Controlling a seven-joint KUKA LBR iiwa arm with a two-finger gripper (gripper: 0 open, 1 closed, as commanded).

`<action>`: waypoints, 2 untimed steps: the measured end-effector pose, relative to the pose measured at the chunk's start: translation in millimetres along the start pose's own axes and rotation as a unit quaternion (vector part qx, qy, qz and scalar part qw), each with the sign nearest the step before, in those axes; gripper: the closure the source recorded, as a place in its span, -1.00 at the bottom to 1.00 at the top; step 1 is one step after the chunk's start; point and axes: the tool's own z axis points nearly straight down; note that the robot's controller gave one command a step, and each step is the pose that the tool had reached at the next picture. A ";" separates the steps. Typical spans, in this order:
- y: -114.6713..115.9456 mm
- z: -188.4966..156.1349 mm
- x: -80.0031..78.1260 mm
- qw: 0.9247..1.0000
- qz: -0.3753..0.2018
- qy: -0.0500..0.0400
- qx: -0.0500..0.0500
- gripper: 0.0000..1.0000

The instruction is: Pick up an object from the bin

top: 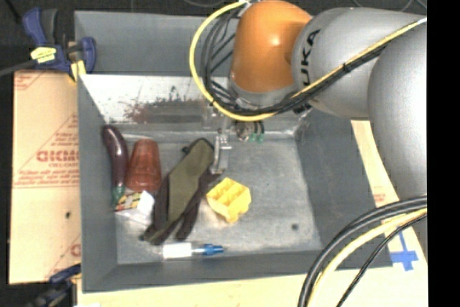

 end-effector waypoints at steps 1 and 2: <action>-0.3 -5.2 -1.7 1.000 0.001 -0.004 0.000 -1.00; 13.0 36.8 6.4 0.993 -0.122 -0.007 0.001 -1.00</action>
Offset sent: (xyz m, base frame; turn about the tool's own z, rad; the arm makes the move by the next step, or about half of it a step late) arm -0.0212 0.0294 -0.0899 -0.5089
